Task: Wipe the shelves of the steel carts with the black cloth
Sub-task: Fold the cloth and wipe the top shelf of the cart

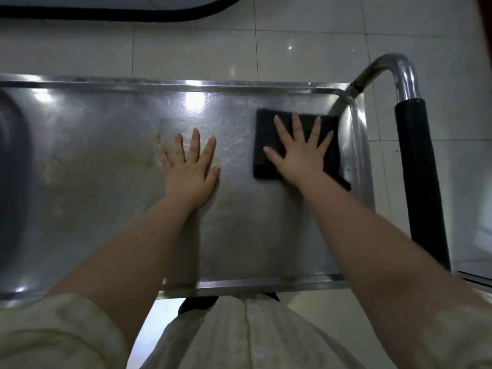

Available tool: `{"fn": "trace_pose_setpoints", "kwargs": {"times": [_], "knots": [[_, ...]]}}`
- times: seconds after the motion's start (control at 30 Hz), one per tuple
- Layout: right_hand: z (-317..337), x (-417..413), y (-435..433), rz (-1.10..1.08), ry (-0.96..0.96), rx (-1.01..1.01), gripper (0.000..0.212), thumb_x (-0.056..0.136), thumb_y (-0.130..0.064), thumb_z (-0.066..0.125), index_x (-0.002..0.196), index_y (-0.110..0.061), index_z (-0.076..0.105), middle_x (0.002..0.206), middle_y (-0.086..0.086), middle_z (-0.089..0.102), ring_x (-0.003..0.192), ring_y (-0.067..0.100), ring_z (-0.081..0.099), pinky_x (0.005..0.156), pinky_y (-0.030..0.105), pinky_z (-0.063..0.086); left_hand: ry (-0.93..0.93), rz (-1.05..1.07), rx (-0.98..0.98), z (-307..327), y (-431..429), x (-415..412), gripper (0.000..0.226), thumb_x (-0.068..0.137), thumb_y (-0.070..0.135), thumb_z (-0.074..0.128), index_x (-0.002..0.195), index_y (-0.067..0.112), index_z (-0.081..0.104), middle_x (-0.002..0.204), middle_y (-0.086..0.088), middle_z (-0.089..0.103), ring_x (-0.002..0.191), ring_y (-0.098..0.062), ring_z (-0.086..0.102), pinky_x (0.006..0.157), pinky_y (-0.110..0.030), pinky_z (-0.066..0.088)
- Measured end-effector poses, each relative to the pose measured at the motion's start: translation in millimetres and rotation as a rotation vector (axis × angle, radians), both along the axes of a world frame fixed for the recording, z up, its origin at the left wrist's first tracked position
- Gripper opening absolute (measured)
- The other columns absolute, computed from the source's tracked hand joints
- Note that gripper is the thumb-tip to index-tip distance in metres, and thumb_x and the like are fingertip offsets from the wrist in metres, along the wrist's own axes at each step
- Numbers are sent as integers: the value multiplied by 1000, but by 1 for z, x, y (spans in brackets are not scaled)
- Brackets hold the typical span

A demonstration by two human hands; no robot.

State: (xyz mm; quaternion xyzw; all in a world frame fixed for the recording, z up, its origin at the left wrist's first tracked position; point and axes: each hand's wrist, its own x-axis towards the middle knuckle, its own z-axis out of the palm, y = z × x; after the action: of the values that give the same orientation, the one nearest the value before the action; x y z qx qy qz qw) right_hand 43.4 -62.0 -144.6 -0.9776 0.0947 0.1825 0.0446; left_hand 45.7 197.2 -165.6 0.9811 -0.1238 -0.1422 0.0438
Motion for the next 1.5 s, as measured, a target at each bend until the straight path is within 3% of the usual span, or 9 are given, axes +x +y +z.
{"fn": "trace_pose_setpoints", "kwargs": {"times": [0.2,0.3,0.57,0.7,0.9,1.1,1.3,1.4,1.5], "knots": [[-1,-176,82,195,-55,67,77,88,-72,30,154,-39,10,164,4,4,144,51,-6,108,74,-1,57,-20,-36,13,1,2,61,100,56,20,154,42,-3,163,6,-15,148,-29,-21,112,-57,-19],[-4,-211,96,243,-31,38,73,89,-69,34,153,-40,18,163,4,13,145,50,1,106,76,4,33,52,-51,19,24,2,58,102,49,24,156,38,4,164,4,-8,149,-30,-16,115,-58,-14],[-3,-141,122,235,-43,16,71,90,-70,22,154,-41,10,163,3,7,144,50,-4,107,75,-2,19,124,5,12,127,16,59,101,56,24,155,40,6,165,5,-2,149,-35,-8,113,-65,-9],[-4,-37,139,217,-51,5,71,89,-73,16,149,-48,-11,163,-3,-12,143,45,-20,107,71,-11,-31,92,-6,5,131,14,61,97,60,16,154,41,8,165,5,3,150,-32,-1,113,-66,-9],[-8,97,155,68,-44,5,71,90,-73,17,150,-48,-10,162,-6,-17,143,45,-20,106,72,-10,-49,103,-41,0,134,16,58,98,60,16,153,45,5,164,8,-2,150,-28,-8,113,-67,-8],[-9,0,154,174,-31,12,70,91,-73,14,150,-47,-13,163,-5,-15,144,42,-21,109,70,-9,-29,104,-40,1,132,17,57,100,57,18,153,45,1,164,7,-7,150,-28,-11,112,-67,-9],[-4,-167,183,197,-19,64,71,92,-68,27,154,-39,11,164,3,8,145,49,-2,106,76,5,-20,91,-48,3,134,17,57,100,56,17,154,44,0,164,6,-8,150,-29,-13,112,-67,-11],[-3,-154,183,228,-25,64,70,92,-69,24,154,-43,6,164,2,5,145,49,-4,106,77,4,-13,93,-47,2,135,17,58,100,57,15,154,44,0,164,6,-8,150,-29,-13,112,-68,-10],[-5,-63,176,167,-54,38,67,91,-71,16,150,-49,-7,164,-4,-8,144,46,-16,107,73,-7,-22,86,-49,3,136,17,58,100,57,15,154,44,-1,164,5,-7,150,-29,-13,112,-67,-10]]}}
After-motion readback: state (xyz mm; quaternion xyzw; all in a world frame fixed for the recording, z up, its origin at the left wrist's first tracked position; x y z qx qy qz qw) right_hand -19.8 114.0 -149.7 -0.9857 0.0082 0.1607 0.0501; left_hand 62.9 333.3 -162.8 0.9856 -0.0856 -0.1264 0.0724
